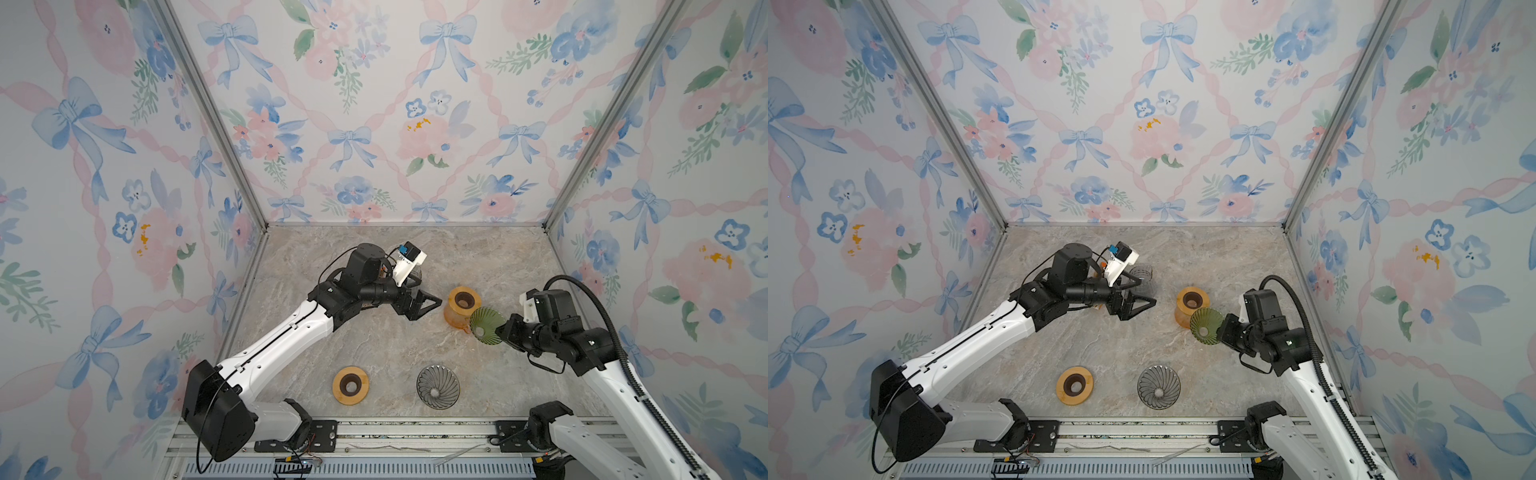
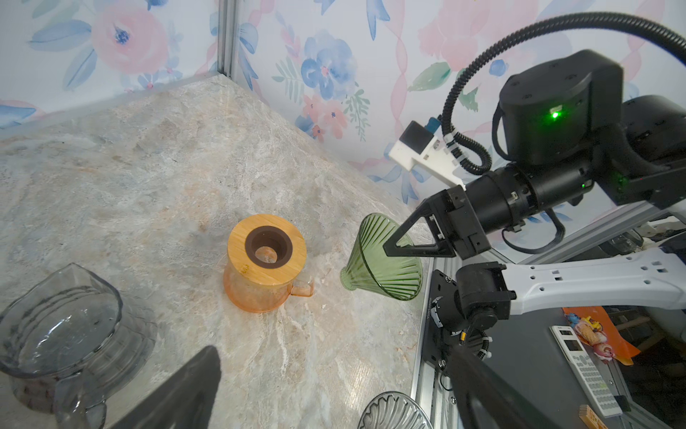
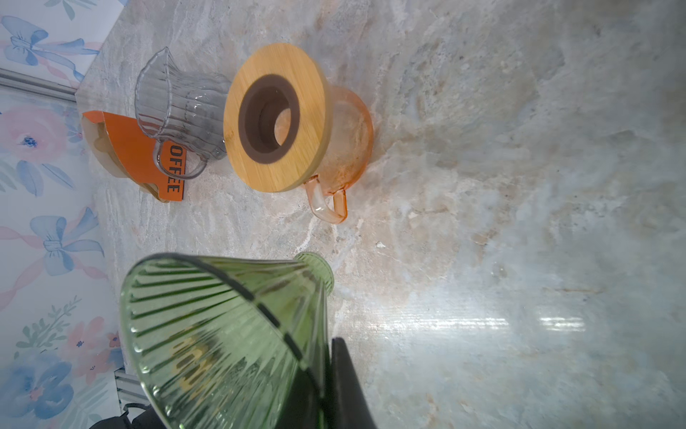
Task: Place the coffee filter in the dripper
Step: 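Carry the green dripper over the wooden base on the orange pitcher with the right gripper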
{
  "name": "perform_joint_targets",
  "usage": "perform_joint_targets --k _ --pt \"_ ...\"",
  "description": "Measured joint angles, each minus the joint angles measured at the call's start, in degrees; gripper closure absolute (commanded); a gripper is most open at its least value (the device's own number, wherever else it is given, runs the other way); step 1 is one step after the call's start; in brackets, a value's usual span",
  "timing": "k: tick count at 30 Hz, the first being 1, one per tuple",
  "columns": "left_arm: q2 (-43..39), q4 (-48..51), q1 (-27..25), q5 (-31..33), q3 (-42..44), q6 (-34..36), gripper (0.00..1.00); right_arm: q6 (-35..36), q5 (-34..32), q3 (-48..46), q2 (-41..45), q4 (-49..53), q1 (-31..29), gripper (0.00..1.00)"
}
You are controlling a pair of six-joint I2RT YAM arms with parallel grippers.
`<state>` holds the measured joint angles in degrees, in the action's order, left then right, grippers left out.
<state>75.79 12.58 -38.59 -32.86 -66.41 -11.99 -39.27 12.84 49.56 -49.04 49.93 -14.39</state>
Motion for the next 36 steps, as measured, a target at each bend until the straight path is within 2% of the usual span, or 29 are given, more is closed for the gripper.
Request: perform_joint_targets --k 6,18,29,36 --pt "-0.9 0.0 0.0 1.9 0.4 0.0 0.02 3.5 2.2 7.9 -9.3 0.0 2.2 0.91" --pt "-4.0 0.0 0.7 6.7 1.0 0.0 0.02 7.7 4.2 20.6 -24.4 -0.4 2.9 0.91" --pt "-4.0 0.0 0.7 7.4 1.1 0.0 0.02 8.9 5.7 23.0 -32.5 -1.8 4.2 0.91" --pt "-4.0 0.0 1.1 7.4 1.2 0.0 0.02 8.9 6.1 23.0 -34.1 -2.4 4.2 0.91"
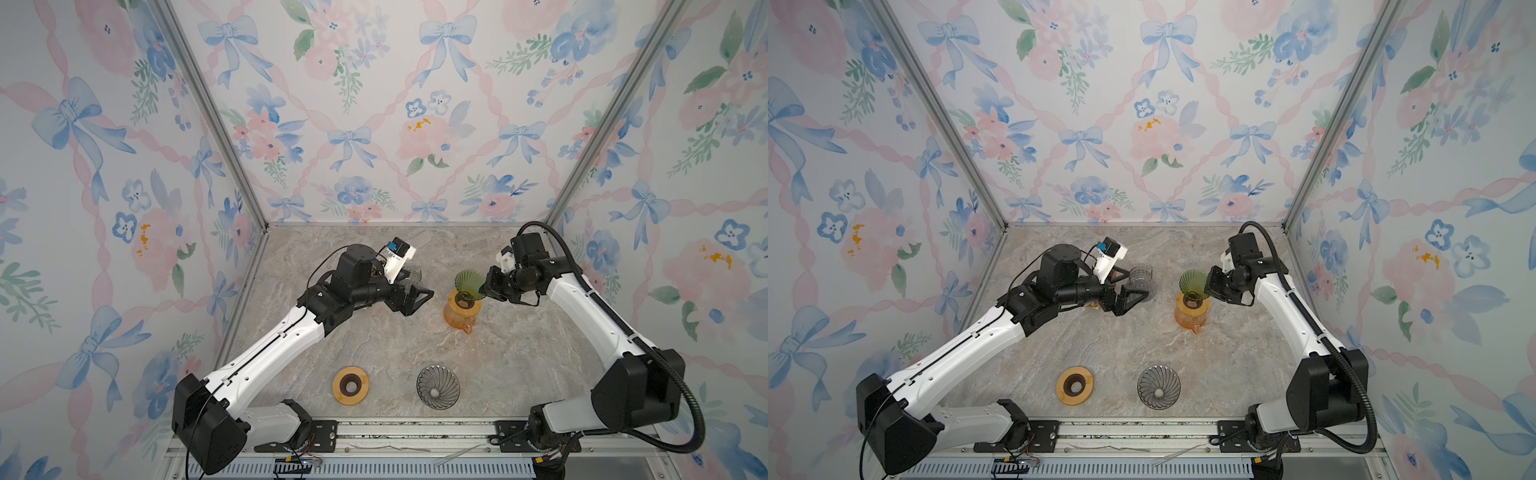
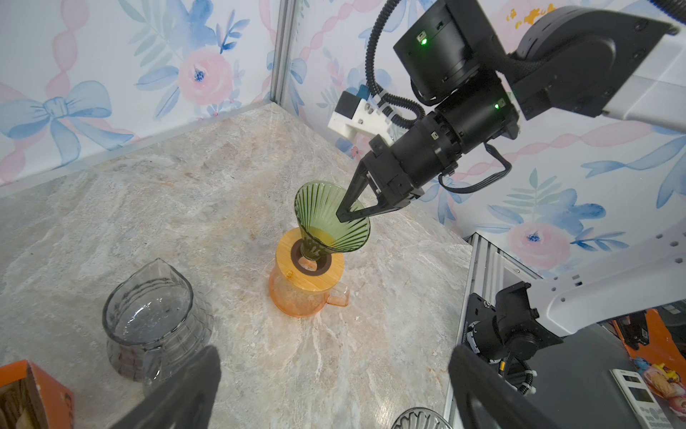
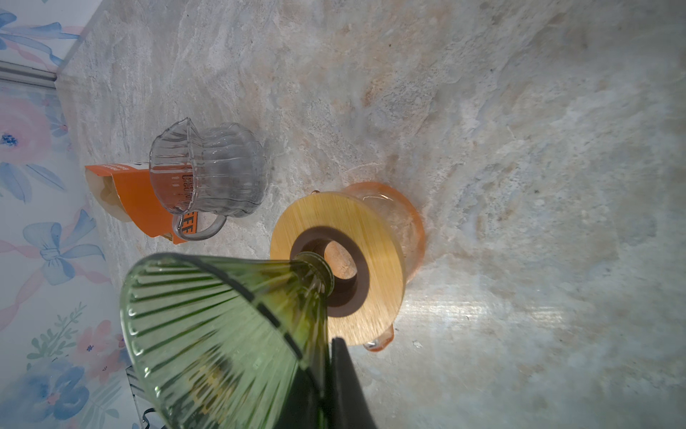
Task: Place the coffee filter in the dripper
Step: 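Carry the green dripper over the wooden base on the orange pitcher with the right gripper, then lower the green dripper into the wooden base hole with the right gripper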
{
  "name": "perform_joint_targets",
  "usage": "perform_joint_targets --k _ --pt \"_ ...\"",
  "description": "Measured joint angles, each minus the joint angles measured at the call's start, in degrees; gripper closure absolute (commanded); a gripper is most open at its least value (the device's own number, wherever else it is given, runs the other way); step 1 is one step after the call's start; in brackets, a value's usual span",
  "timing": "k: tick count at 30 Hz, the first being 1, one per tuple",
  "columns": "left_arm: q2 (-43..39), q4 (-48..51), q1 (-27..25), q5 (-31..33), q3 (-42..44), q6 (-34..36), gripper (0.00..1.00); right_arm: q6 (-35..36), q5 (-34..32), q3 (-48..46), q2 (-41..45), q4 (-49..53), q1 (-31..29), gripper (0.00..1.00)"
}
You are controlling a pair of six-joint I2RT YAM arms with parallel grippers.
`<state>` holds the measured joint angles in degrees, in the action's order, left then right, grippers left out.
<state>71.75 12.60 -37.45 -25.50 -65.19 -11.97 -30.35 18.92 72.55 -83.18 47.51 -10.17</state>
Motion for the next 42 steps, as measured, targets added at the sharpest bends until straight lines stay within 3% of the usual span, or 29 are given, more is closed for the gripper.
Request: perform_joint_targets --k 42 --pt "0.0 0.0 0.7 -0.5 0.1 0.0 0.02 1.0 -2.0 -2.2 -2.3 -1.6 0.0 0.91"
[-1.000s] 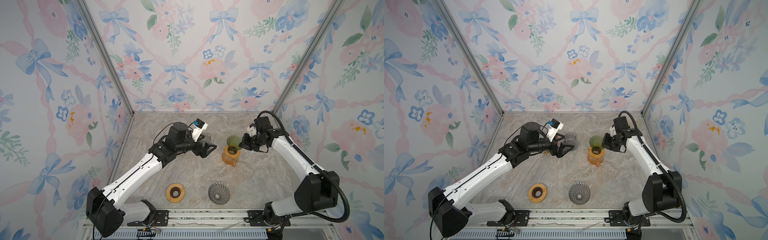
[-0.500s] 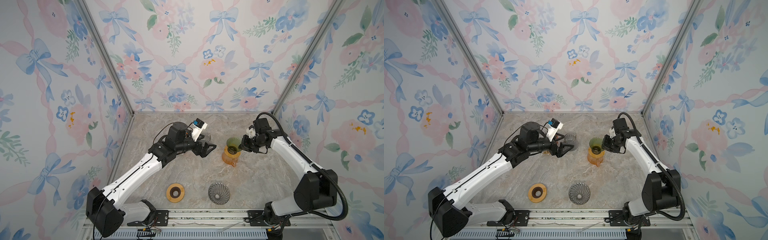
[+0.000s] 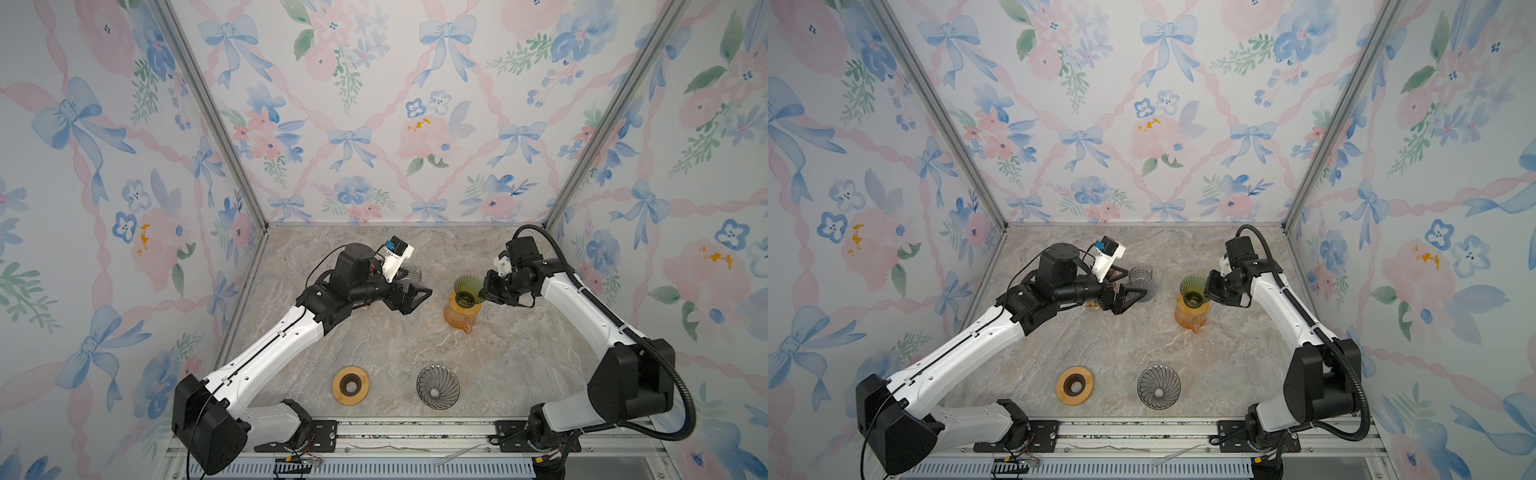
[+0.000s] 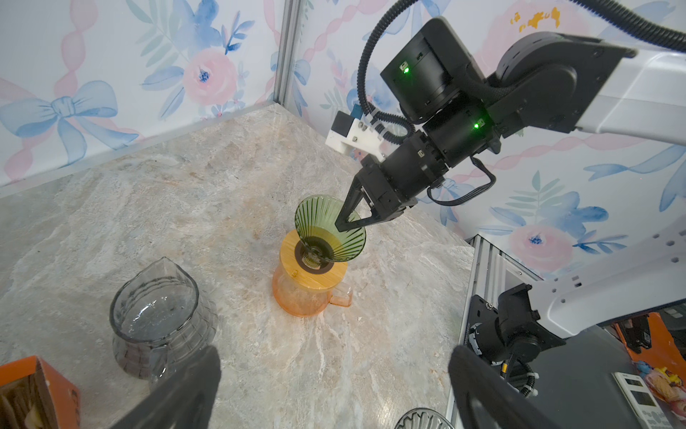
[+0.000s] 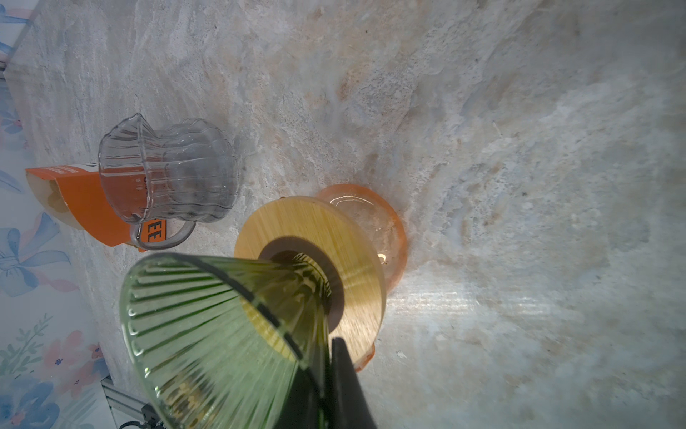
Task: Place the coffee filter in the dripper
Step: 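Lower the green dripper into the wooden base hole with the right gripper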
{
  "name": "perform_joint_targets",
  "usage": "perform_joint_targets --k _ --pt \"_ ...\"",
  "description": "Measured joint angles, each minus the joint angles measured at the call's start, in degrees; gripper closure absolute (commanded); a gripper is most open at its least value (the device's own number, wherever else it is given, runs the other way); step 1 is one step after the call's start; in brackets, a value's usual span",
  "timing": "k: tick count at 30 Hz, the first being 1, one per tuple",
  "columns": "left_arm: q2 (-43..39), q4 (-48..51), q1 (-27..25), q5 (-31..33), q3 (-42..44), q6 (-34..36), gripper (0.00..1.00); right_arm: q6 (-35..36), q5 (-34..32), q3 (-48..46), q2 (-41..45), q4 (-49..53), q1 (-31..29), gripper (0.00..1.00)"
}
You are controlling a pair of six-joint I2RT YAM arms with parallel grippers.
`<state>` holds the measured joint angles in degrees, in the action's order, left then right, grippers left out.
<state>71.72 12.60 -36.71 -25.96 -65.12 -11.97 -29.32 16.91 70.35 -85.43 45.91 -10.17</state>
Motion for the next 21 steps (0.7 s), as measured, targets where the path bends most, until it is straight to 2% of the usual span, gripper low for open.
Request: perform_joint_targets --k 21 --pt "0.0 0.0 0.0 -0.2 0.0 0.0 0.02 0.0 -0.2 -0.4 0.0 -0.1 0.0 0.9"
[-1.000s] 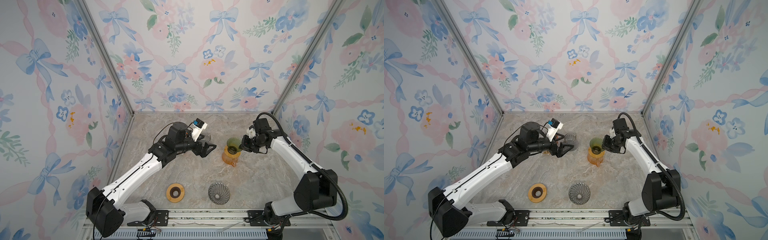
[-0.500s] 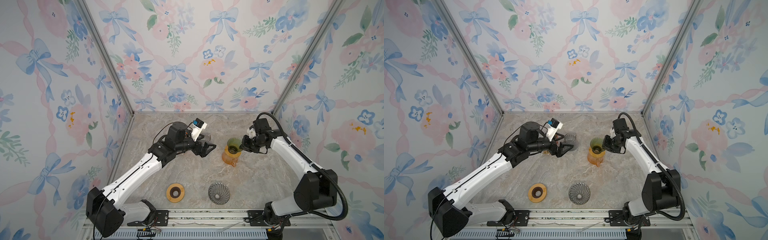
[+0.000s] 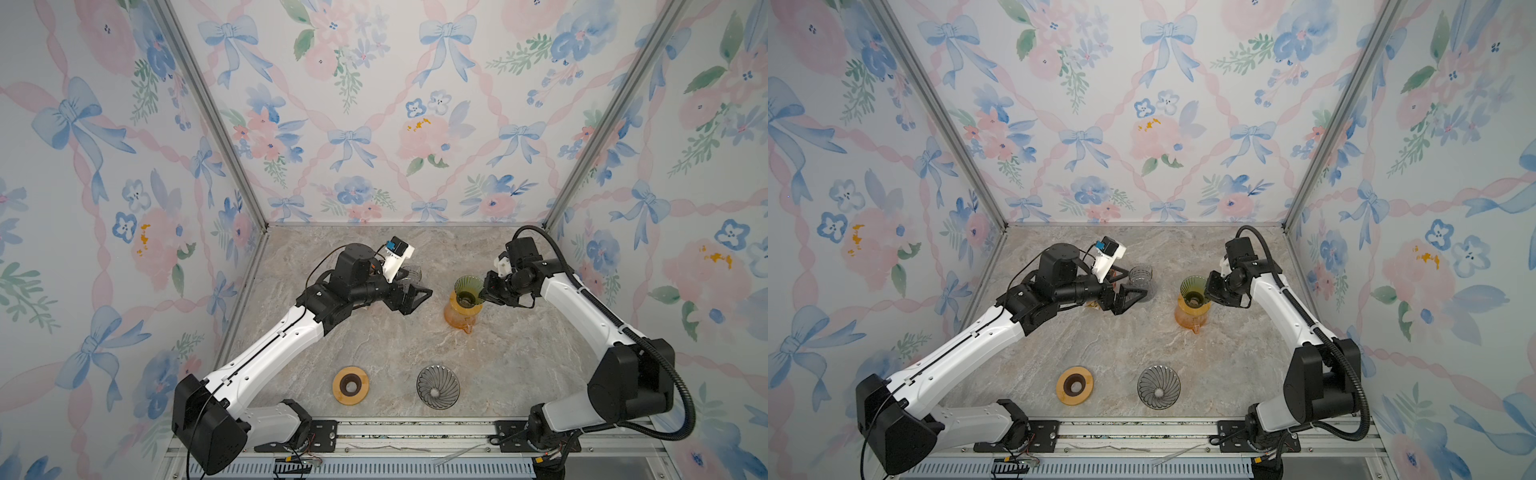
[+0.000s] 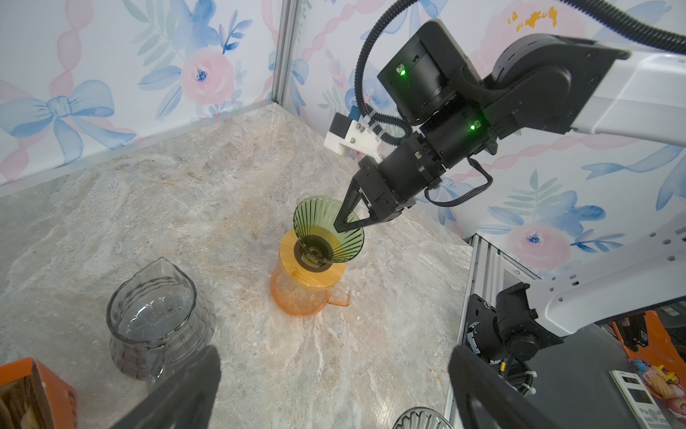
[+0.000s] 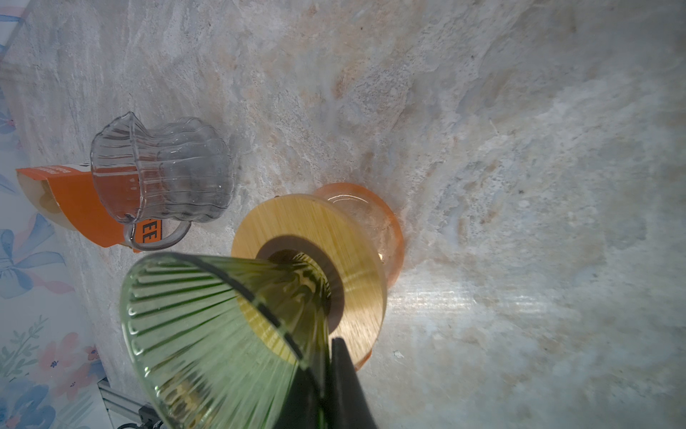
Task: Place the coffee filter in the dripper
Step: 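Lower the green dripper into the wooden base hole with the right gripper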
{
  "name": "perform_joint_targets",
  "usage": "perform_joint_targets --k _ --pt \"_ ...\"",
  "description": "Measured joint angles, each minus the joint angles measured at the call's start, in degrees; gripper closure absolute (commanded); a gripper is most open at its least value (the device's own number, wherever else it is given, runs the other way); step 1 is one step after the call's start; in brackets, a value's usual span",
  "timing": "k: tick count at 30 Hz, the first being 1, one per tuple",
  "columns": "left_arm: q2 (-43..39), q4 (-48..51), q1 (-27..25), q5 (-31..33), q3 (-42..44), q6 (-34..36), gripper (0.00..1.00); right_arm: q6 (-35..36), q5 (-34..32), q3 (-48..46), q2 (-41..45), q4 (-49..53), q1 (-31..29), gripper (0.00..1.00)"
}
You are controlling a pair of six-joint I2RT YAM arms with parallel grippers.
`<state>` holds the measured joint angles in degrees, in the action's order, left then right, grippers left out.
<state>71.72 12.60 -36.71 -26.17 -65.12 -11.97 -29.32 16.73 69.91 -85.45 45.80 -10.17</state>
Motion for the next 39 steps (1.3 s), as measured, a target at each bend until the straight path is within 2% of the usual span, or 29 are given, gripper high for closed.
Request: perform_joint_targets --k 11,39 --pt "0.0 0.0 0.1 0.0 0.0 0.0 0.02 0.0 0.1 -0.6 -0.3 -0.6 0.0 0.9" --pt "0.0 0.0 0.4 -0.2 0.0 0.0 0.02 -0.1 0.2 -0.7 -0.8 -0.6 0.0 0.77"
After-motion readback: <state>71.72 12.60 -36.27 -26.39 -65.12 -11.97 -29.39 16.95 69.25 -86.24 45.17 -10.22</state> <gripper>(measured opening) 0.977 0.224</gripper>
